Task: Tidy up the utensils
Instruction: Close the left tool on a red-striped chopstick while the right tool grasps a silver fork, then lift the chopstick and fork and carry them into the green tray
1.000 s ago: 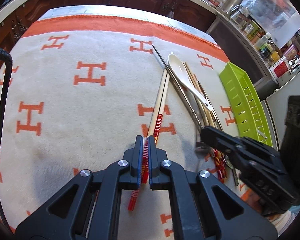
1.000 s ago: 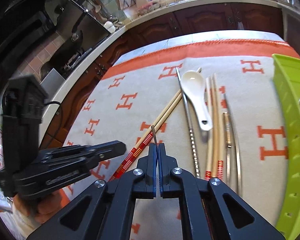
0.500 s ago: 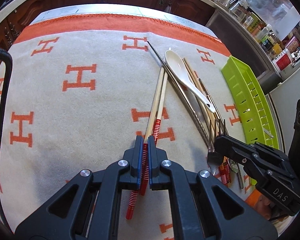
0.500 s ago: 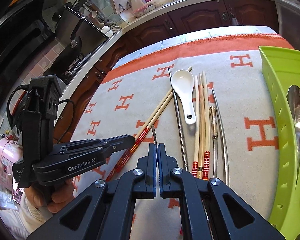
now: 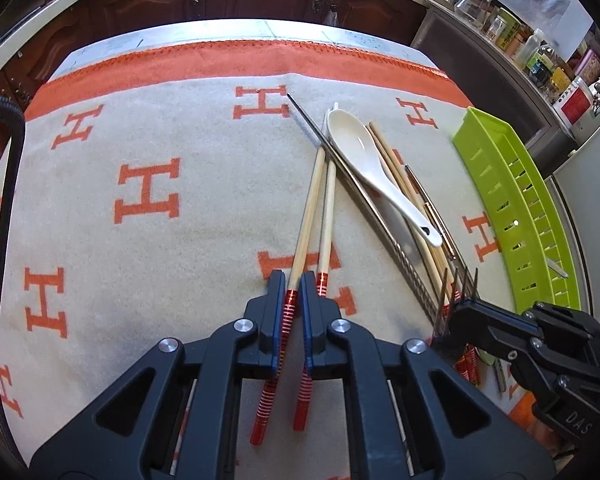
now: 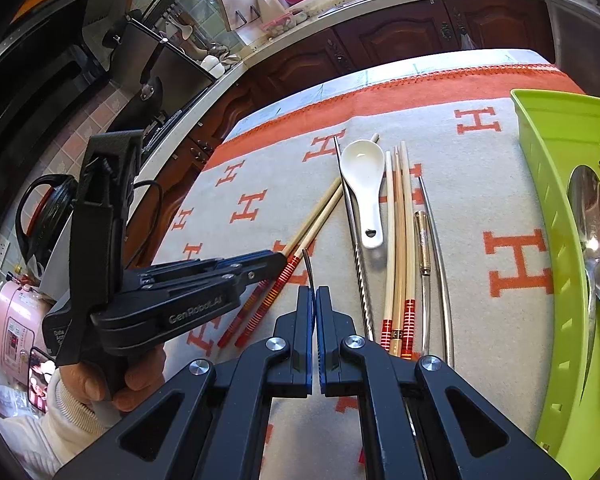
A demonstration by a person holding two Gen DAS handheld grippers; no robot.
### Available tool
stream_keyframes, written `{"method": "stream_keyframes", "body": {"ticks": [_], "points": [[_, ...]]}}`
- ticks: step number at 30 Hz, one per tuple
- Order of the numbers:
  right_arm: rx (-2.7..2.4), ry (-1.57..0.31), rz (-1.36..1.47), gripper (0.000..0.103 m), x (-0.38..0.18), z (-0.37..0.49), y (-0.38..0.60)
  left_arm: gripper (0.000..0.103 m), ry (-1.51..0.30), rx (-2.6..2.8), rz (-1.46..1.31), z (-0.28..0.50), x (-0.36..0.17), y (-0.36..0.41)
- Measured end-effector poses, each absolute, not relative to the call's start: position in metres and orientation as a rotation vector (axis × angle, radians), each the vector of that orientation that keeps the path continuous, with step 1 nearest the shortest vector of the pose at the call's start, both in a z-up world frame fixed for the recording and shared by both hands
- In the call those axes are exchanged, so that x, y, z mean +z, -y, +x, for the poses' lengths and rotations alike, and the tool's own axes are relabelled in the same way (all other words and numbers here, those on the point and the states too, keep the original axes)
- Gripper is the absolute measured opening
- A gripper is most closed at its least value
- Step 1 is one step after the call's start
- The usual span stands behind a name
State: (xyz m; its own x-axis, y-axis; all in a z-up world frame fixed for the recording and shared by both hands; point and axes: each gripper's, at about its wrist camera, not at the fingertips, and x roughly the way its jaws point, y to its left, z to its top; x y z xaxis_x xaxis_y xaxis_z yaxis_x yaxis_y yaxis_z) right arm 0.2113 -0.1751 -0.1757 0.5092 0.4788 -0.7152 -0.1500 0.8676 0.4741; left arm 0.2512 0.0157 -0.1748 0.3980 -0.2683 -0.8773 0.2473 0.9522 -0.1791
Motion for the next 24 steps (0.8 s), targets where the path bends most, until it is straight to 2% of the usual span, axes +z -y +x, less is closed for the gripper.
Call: {"method": "stream_keyframes", "body": {"ticks": [5,17,24], "points": [[0.386,-0.969,0.384,0.002,-0.176,0.209,0.176,0.006,-1.086,-0.323,0.001,0.251,-0.175,-0.012],[0.374,-0.956,0.402,0.002,-0.169,0.204,0.18,0.003,-1.085,-0.178,-0.137,0.245,-0.172,-0.049],[0.379,-0.903,0.419,0.002,-0.149,0.189,0.189,0.003,-1.024,-0.198,-0.156,0.216,-0.141,-0.055]]}}
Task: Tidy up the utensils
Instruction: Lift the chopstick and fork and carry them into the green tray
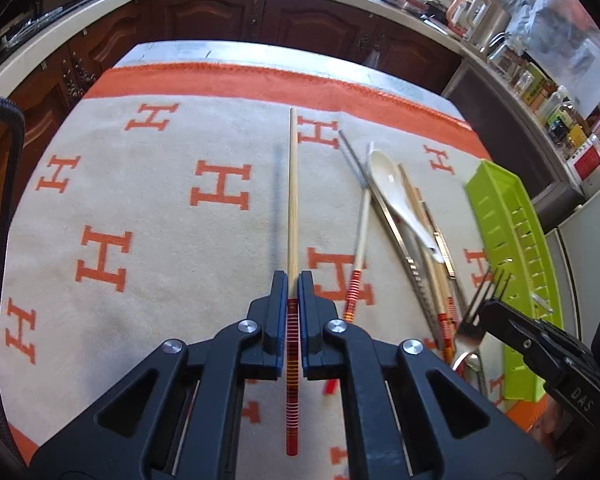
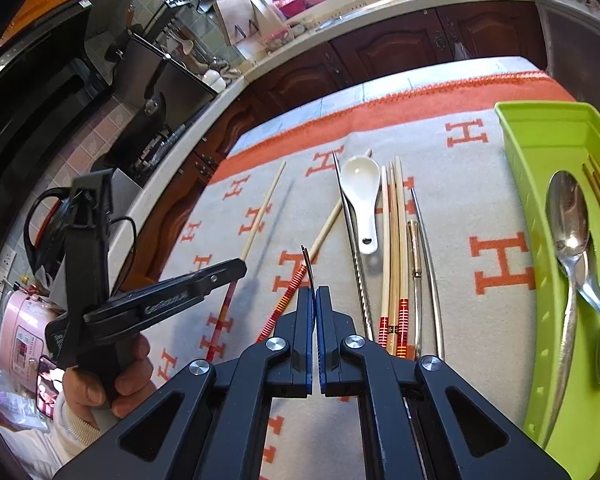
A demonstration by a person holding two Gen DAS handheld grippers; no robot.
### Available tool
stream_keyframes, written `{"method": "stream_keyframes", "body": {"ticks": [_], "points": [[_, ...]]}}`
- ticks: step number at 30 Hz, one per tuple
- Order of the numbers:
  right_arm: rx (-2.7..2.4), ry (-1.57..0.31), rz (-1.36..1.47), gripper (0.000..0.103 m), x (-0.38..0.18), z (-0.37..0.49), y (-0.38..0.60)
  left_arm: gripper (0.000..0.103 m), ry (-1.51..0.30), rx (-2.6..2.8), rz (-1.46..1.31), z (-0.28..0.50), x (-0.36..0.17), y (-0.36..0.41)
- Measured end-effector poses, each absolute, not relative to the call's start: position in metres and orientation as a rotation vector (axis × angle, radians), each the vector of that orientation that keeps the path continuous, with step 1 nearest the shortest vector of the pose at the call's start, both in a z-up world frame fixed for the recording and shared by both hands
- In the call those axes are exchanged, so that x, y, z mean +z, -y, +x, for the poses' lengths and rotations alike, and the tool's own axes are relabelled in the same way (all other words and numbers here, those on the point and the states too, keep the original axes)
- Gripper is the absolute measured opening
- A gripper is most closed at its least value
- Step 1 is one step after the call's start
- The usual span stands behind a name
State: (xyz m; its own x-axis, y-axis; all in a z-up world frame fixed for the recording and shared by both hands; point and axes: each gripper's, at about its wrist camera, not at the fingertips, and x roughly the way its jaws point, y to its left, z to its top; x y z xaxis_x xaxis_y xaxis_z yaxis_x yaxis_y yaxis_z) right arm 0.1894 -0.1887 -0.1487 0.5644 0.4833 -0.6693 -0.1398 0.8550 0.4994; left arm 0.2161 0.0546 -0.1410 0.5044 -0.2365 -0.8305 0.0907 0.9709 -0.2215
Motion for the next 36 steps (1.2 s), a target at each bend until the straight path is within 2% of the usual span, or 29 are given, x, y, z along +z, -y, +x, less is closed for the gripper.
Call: {"method": "stream_keyframes", "body": {"ticks": [8,21,27,36], "points": [[0.341,-0.801,0.424,0.002,-0.108,0.152,0.219,0.003,-0.955,-0.31,-0.125,0.181,-0.093,-0.019],[0.031,-0.662,0.328,0.002,-0.042,0.086,0.347,0.003,-0.962,-0.535,-0.096,0.153,-0.056,0.121],[-0.035,-0.718,0.215,0.002,-0.048,0.08,0.381,0.003,-1.004,-0.556,-0.135,0.16,-0.068,0.167],[-0.022,-0.834,0.091,0.002,-0.1,0.12,0.375,0.003,-1.082,-0.535,-0.154,0.176,-0.118,0.195]]}}
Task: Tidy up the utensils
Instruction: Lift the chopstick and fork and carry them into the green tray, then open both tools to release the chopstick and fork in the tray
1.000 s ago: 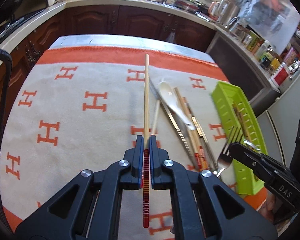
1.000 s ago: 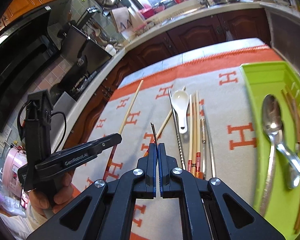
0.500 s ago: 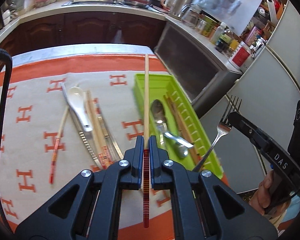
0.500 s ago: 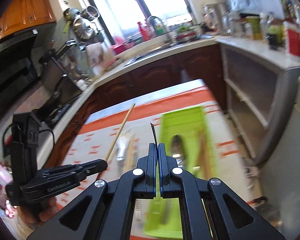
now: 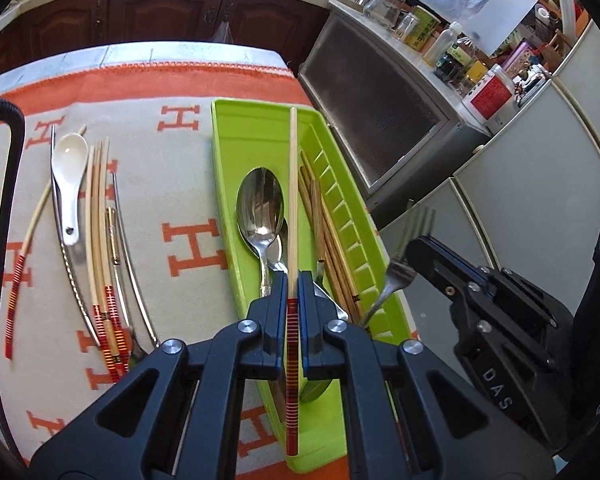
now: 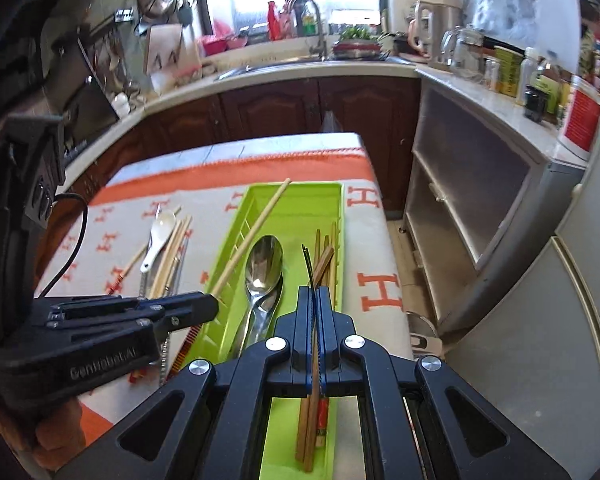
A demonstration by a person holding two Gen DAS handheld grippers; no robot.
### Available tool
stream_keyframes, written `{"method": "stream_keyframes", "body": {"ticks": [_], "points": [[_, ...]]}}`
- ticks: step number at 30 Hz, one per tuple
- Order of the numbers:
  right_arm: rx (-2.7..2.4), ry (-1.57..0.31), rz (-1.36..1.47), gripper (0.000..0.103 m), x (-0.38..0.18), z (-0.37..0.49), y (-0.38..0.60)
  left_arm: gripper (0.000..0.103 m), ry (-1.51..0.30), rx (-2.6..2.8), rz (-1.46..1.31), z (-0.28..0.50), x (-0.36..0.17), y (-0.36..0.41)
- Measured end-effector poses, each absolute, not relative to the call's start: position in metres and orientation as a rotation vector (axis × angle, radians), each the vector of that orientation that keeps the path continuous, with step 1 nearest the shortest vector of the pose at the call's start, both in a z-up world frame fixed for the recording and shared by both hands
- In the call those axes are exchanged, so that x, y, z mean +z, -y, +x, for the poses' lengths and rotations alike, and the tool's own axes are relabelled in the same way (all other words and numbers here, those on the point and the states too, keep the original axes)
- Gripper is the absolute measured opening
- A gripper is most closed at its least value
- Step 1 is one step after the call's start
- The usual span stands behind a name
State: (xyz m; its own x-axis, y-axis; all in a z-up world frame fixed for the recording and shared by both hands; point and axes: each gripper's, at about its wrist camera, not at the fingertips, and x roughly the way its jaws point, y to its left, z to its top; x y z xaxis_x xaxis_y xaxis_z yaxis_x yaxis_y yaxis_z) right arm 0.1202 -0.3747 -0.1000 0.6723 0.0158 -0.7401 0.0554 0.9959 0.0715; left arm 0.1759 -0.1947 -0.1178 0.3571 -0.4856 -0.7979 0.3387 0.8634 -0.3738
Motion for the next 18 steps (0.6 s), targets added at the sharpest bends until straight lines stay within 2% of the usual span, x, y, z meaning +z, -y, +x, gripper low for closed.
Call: {"method": "stream_keyframes", "body": {"ticks": [7,12,18], "points": [[0.043,-0.873,0.171,0.005,-0.123,0.155,0.373,0.003,-1.107,-0.514,-0.164,0.18,-0.136,0.193],[0.065,-0.858,0.221,0.021,-0.129,0.176,0.358,0.003,-1.067,-0.499,-0.151,0.174,-0.121,0.181],[0.07,-0.857,0.276,0.022,-0.125,0.162,0.35,0.003,-1.061,-0.472,-0.157,0.169,-0.11,0.159]]}}
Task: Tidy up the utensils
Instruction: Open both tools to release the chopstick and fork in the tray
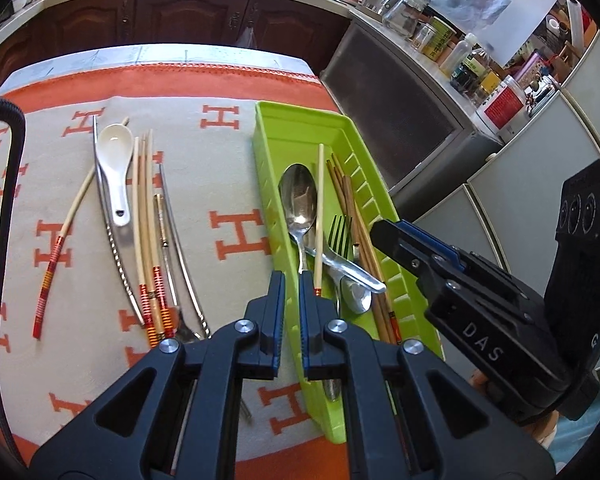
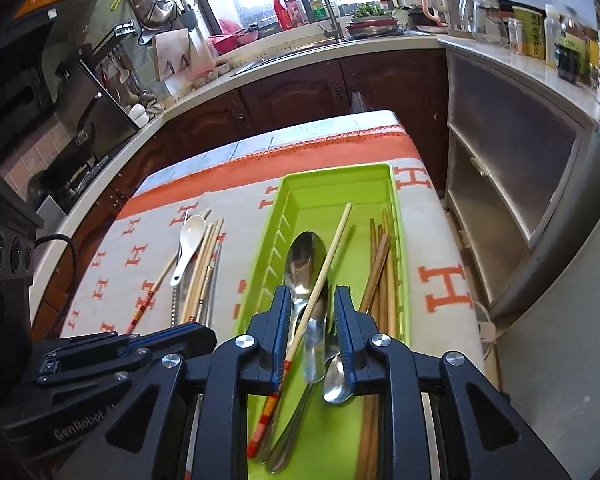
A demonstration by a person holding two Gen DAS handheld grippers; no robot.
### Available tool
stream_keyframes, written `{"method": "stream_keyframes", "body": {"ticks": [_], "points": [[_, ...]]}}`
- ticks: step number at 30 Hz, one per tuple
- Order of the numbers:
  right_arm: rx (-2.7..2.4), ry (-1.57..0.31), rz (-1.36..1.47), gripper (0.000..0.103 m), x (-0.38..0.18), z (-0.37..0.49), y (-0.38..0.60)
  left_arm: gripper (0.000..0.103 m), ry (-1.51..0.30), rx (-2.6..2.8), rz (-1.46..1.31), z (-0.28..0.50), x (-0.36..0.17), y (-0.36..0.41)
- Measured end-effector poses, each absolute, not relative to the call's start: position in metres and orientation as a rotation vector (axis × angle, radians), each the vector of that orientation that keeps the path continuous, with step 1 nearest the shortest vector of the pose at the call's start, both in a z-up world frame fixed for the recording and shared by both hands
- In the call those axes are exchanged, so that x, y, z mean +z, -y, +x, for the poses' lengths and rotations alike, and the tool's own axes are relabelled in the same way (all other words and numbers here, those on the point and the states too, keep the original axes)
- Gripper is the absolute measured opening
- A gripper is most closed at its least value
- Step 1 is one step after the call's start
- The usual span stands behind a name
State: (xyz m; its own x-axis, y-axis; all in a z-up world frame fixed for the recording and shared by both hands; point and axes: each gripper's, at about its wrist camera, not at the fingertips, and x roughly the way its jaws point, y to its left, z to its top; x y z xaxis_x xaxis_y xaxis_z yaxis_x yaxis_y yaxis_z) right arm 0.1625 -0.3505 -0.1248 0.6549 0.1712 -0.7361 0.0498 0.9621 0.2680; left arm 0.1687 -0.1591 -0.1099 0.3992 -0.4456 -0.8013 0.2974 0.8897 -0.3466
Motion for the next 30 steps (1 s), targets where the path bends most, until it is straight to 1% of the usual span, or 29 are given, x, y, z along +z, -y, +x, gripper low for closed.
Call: {"method": "stream_keyframes", "body": {"ticks": [5,7,9,11,30], "points": [[0.074,-0.864,0.312,0.023,-0.125,0.146,0.345,0.003,-1.037,-0.437,-0.109,0.157,-0.106,0.149],[0.074,-0.871,0.314,0.025,-0.124,0.14,0.341,0.003,-1.036,-0.439,-0.101,0.151,-0.106,0.143],[0.083,-0.864,0.325,0.034,-0.123,0.134,0.337,0.003,-1.032,-0.44,-0.095,0.146,-0.104,0.139],[0.087,-0.853,0.33,0.037,-0.12,0.128,0.332,0.003,-1.023,-0.439,-0.09,0.141,-0.103,0.135],[0.16,-0.869,0.246,0.037,-0.105,0.114,0.258,0.004,-0.97,-0.38,-0.148,0.128,-0.086,0.074]]}}
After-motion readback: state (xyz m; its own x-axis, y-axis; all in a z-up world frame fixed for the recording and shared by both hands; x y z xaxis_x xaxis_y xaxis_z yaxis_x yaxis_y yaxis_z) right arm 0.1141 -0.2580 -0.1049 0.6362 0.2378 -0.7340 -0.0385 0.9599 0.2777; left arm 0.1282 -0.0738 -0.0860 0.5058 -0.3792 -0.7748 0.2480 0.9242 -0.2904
